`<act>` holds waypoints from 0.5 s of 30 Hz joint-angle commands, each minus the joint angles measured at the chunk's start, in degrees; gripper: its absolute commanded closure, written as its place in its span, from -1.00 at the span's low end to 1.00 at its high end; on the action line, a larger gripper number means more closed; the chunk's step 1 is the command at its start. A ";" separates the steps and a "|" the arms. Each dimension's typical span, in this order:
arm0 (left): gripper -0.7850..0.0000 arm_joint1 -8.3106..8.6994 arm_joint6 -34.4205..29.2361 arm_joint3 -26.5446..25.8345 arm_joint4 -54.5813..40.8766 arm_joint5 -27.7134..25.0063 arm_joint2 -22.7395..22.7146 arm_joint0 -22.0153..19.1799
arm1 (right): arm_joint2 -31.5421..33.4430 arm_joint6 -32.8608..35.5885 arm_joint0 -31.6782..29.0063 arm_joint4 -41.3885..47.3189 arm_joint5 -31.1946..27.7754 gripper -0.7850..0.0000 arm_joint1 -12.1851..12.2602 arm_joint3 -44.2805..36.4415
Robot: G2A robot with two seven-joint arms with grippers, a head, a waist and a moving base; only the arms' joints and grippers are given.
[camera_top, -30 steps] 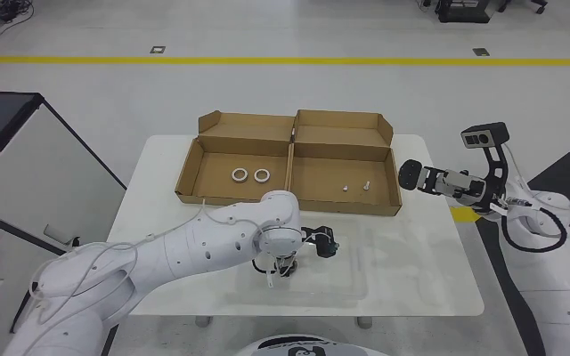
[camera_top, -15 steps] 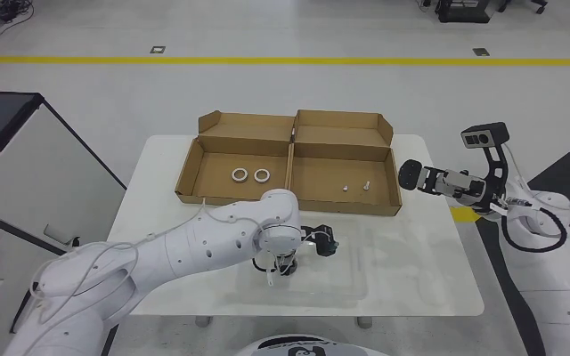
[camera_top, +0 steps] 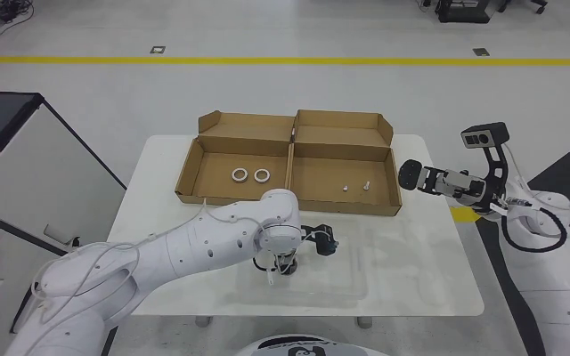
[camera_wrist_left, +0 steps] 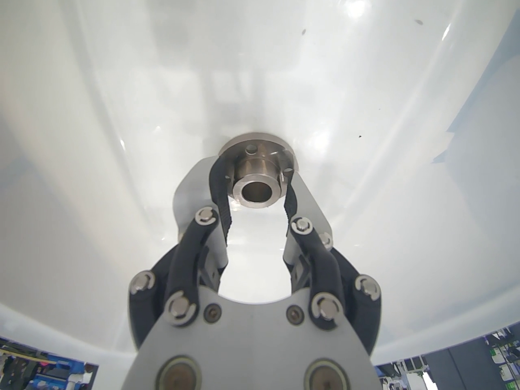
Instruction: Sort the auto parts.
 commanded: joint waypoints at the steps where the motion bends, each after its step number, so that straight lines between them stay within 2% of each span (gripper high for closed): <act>1: 0.17 0.02 -0.02 -0.02 0.02 0.02 0.00 -0.02 | 0.00 0.00 0.00 0.00 0.00 -1.00 0.00 0.00; 6: 0.14 0.07 -0.09 -0.07 0.09 0.08 0.00 0.05 | 0.00 0.00 0.00 0.00 0.00 -1.00 0.00 0.00; 9: 0.19 0.05 -0.44 0.06 0.52 0.43 0.00 0.12 | 0.00 0.00 0.00 0.00 0.00 -1.00 0.00 0.00; 12: 0.51 -0.11 -0.33 0.43 0.89 0.33 0.00 0.27 | 0.00 0.00 0.00 0.00 0.00 -1.00 0.00 0.00; 14: 0.88 -0.23 -0.46 0.62 1.12 0.46 0.00 0.28 | 0.00 0.00 0.00 0.00 0.00 -1.00 0.00 0.00; 15: 1.00 -0.28 -0.48 0.73 1.19 0.48 0.00 0.26 | 0.00 0.00 0.00 0.00 0.00 -1.00 0.00 0.00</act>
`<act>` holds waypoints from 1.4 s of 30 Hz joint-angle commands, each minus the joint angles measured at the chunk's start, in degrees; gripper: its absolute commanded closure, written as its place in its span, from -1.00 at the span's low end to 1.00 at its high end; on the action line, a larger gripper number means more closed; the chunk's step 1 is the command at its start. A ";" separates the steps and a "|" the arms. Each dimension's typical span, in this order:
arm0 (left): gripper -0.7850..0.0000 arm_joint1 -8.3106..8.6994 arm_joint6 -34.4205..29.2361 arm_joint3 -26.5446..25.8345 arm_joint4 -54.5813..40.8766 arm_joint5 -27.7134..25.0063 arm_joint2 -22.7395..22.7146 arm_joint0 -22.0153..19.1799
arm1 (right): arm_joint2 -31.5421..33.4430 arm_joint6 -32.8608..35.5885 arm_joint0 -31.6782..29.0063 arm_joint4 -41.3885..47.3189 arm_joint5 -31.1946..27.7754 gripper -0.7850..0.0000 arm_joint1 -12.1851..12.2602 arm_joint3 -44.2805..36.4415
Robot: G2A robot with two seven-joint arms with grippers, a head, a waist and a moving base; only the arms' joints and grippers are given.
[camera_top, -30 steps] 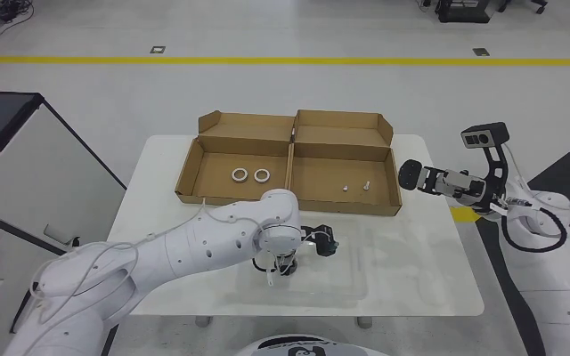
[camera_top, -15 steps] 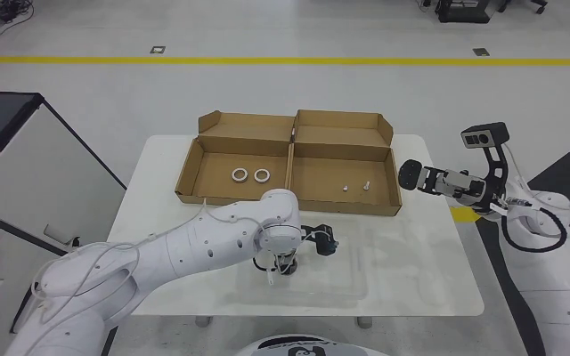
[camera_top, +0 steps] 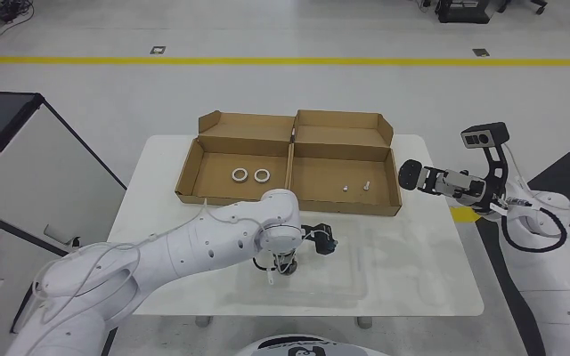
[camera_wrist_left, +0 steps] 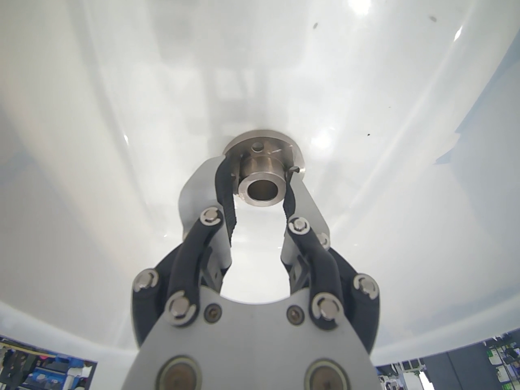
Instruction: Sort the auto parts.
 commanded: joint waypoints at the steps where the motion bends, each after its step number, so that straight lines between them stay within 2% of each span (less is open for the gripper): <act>1: 1.00 -0.09 -0.13 0.23 0.25 0.13 0.00 -0.06 | 0.00 0.00 0.00 0.00 0.00 -1.00 0.00 0.00; 9: 1.00 -0.31 0.38 0.47 0.12 -0.38 -0.10 -0.75 | 0.00 0.00 0.00 0.00 0.00 -1.00 0.00 0.00; 18: 1.00 0.77 -0.92 -2.95 -3.90 1.33 -3.98 -2.19 | 0.00 0.00 0.00 0.00 0.00 -1.00 0.00 0.00; 27: 1.00 3.56 2.34 -4.52 -8.20 2.10 -11.33 -0.82 | 0.00 0.00 0.00 0.00 0.00 -1.00 0.00 0.00; 35: 1.00 6.33 5.34 -6.49 -8.82 3.96 -17.23 2.84 | 0.00 0.00 0.00 0.00 0.00 -1.00 0.00 0.00; 42: 1.00 8.22 9.63 -7.41 -10.92 2.78 -21.96 6.68 | 0.00 0.00 0.00 0.00 0.00 -1.00 0.00 0.00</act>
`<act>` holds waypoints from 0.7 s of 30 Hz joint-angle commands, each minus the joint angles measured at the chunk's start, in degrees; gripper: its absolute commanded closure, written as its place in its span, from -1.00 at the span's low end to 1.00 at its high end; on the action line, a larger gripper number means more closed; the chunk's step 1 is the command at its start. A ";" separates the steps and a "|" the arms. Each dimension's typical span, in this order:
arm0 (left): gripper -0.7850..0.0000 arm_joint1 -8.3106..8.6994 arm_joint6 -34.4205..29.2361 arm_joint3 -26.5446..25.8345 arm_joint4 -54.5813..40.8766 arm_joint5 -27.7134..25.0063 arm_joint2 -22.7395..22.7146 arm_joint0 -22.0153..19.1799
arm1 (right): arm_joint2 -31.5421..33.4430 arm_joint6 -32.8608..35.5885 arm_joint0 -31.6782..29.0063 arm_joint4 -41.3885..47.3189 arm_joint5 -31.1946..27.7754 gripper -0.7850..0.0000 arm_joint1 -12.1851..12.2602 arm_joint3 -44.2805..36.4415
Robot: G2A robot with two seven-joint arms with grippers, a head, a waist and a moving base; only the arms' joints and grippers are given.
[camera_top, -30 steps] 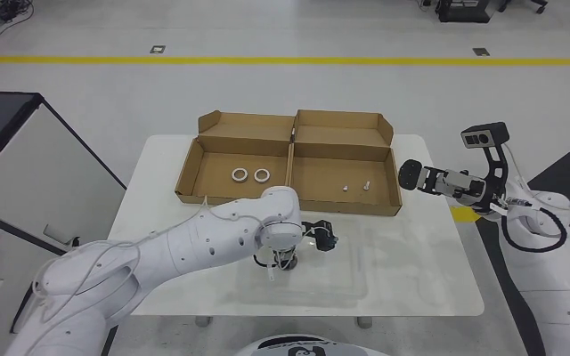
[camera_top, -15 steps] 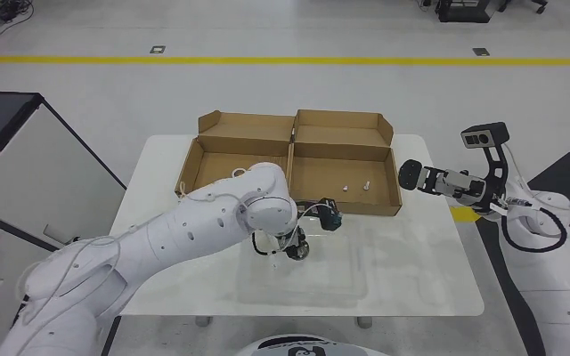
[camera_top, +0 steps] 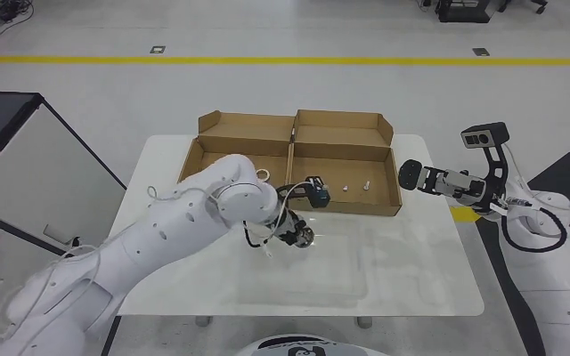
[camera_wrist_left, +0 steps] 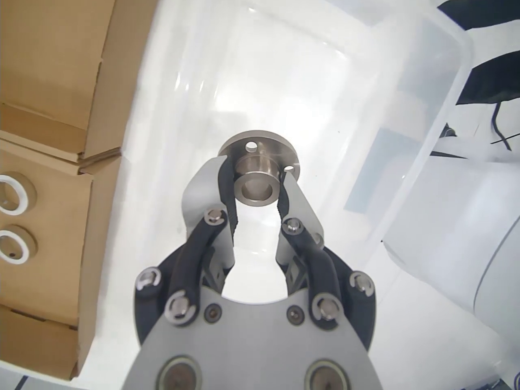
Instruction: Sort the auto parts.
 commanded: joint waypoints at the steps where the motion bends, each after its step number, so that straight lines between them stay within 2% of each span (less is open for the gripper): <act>1: 1.00 0.55 1.12 -0.48 -0.30 -0.76 -1.23 1.25 | 0.00 0.00 0.00 0.00 0.00 -1.00 0.00 0.00; 16: 1.00 0.74 1.55 -0.73 -0.28 -1.12 -1.68 1.61 | 0.00 0.00 0.00 0.00 0.00 -1.00 0.00 0.00; 21: 1.00 1.33 5.12 -1.20 -2.44 -3.55 -4.09 3.14 | 0.00 0.00 0.00 0.00 0.00 -1.00 0.00 0.00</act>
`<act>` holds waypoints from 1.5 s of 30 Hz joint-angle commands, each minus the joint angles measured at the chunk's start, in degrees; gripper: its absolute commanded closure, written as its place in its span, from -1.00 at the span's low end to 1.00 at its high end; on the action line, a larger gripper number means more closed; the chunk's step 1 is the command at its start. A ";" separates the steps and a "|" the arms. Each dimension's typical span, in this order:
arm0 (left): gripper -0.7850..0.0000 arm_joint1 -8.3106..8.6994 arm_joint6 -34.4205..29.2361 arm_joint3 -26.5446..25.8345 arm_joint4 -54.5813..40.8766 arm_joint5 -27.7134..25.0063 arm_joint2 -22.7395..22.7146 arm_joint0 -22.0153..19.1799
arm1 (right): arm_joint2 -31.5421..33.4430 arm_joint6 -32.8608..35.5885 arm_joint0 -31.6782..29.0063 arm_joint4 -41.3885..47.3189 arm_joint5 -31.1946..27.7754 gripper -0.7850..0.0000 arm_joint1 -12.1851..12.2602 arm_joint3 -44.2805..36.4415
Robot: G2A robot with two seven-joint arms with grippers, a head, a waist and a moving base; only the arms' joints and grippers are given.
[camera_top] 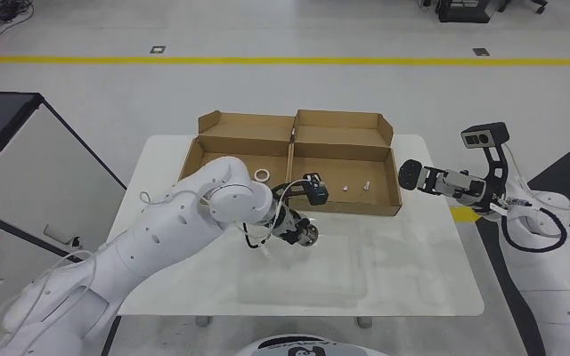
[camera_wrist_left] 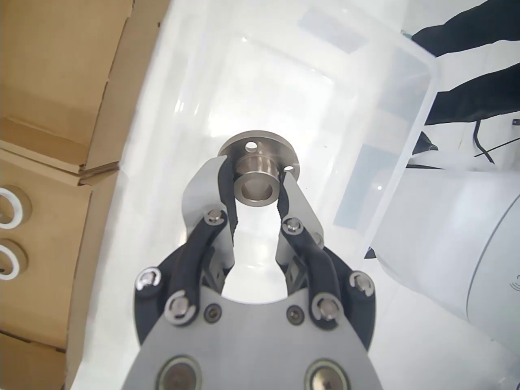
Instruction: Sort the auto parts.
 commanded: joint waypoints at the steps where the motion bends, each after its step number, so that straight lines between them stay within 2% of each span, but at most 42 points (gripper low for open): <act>1: 1.00 0.51 1.23 0.36 -2.94 -1.75 -1.98 0.89 | 0.00 0.00 0.00 0.00 0.00 -1.00 0.00 0.00; 7: 1.00 2.35 3.87 -0.48 -10.82 -8.16 -8.41 4.06 | 0.00 0.00 0.00 0.00 0.00 -1.00 0.00 0.00; 13: 1.00 4.40 5.44 -0.87 -19.85 -17.93 -15.19 8.50 | 0.00 0.00 0.00 0.00 0.00 -1.00 0.00 0.00; 17: 1.00 5.76 9.84 -1.92 -25.67 -23.56 -18.53 11.39 | 0.00 0.00 0.00 0.00 0.00 -1.00 0.00 0.00; 24: 1.00 8.85 18.21 -2.40 -33.93 -31.94 -21.06 14.14 | 0.00 0.00 0.00 0.00 0.00 -1.00 0.00 0.00; 30: 1.00 11.99 27.18 -2.12 -37.70 -40.92 -20.58 14.68 | 0.00 0.00 0.00 0.00 0.00 -1.00 0.00 0.00; 37: 1.00 14.66 27.18 -4.25 -43.02 -40.92 -21.92 14.61 | 0.00 0.00 0.00 0.00 0.00 -1.00 0.00 0.00; 45: 1.00 14.77 27.19 -4.32 -43.06 -40.92 -22.06 14.63 | 0.00 0.00 0.00 0.00 0.00 -1.00 0.00 0.00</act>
